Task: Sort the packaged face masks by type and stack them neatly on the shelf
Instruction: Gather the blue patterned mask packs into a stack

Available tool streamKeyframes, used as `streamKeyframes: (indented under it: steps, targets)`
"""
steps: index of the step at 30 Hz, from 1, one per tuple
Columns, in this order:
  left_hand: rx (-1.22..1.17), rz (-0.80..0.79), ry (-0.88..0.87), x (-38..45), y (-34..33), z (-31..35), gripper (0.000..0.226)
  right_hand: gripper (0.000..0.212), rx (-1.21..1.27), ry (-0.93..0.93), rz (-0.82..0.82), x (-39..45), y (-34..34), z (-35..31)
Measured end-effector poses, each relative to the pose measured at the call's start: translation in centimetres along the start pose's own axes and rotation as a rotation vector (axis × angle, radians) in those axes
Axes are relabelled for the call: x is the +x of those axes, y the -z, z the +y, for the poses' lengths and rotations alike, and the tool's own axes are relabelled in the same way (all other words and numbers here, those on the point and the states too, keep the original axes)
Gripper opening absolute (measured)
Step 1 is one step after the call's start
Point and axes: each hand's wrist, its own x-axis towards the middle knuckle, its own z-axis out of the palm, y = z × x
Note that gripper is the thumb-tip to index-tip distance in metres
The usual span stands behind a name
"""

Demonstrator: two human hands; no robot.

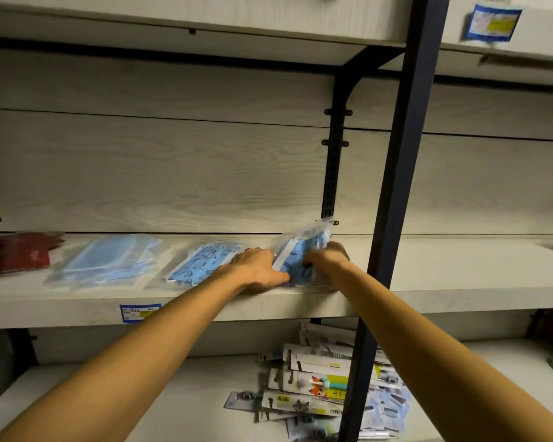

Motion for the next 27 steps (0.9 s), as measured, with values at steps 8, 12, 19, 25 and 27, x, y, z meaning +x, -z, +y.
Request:
streamKeyframes:
  steps: [8, 12, 19, 25, 27]
  targets:
    - [-0.277, -0.064, 0.021, 0.8, 0.1, -0.4, 0.070, 0.032, 0.471, -0.185, -0.223, -1.4, 2.7, -0.1]
    - [-0.529, -0.085, 0.093, 0.1, 0.4, -0.4, 0.076, 0.042, 0.574, -0.042, -0.330, -2.1, 2.6, -0.2]
    - [-1.088, 0.133, 0.242, -1.7, 2.1, -0.8, 0.078, 0.033, 0.544, 0.304, -0.421, -3.1, 3.6, 0.5]
    - [-1.251, 0.362, 0.139, -4.2, 3.8, -0.1, 0.051, 0.024, 0.523, 0.421, -0.357, -5.6, 5.0, 0.8]
    - [-1.245, 0.415, 0.089, -5.2, 3.9, 0.7, 0.032, 0.022, 0.489, 0.476, -0.317, -6.6, 5.7, 1.2]
